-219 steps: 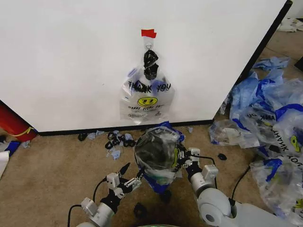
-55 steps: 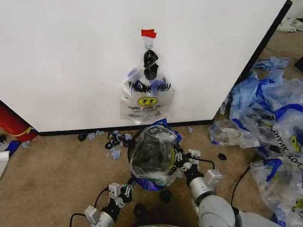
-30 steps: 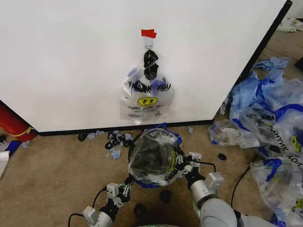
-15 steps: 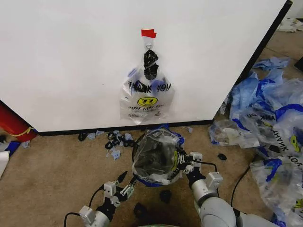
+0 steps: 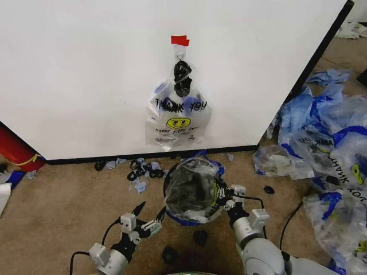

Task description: Pick up the garbage bag from the wall and place it over the trash bin.

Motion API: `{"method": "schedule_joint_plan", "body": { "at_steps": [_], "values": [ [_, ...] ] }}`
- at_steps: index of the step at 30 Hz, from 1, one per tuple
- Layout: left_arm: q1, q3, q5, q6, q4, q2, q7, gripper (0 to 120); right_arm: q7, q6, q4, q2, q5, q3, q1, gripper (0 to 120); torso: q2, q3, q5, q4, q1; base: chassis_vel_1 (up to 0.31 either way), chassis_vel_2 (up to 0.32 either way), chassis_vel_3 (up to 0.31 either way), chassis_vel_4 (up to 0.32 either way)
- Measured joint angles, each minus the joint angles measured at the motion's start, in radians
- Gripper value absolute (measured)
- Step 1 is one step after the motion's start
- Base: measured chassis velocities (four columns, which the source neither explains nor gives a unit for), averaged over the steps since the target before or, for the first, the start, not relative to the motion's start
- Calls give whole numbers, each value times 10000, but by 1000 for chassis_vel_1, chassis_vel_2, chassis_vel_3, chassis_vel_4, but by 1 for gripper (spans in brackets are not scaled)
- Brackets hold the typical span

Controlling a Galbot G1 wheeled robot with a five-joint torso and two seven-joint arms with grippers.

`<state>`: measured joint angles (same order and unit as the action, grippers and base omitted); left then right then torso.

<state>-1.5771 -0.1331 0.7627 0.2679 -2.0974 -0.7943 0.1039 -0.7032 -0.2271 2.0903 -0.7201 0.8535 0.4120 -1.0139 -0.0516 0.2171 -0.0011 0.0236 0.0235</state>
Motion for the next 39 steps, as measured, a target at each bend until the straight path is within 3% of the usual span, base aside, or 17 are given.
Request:
{"method": "schedule_joint_plan", "body": {
  "at_steps": [7,31,39],
  "values": [
    [133,69,160,-158,-316,80,-28,96,-27,70,32,29,-86,563,341,1,0,0,1,-1,0,0,0,0,0],
    [112,211,164,-167,-155,-55,-112,92,-232,240,391,-71,-200,980,517,1,0,0,0,0,0,0,0,0,0],
    [125,242,153,-110,-51,-138,-147,71,-279,255,478,-135,-271,1004,461,1,0,0,0,0,0,0,0,0,0]
  ]
}}
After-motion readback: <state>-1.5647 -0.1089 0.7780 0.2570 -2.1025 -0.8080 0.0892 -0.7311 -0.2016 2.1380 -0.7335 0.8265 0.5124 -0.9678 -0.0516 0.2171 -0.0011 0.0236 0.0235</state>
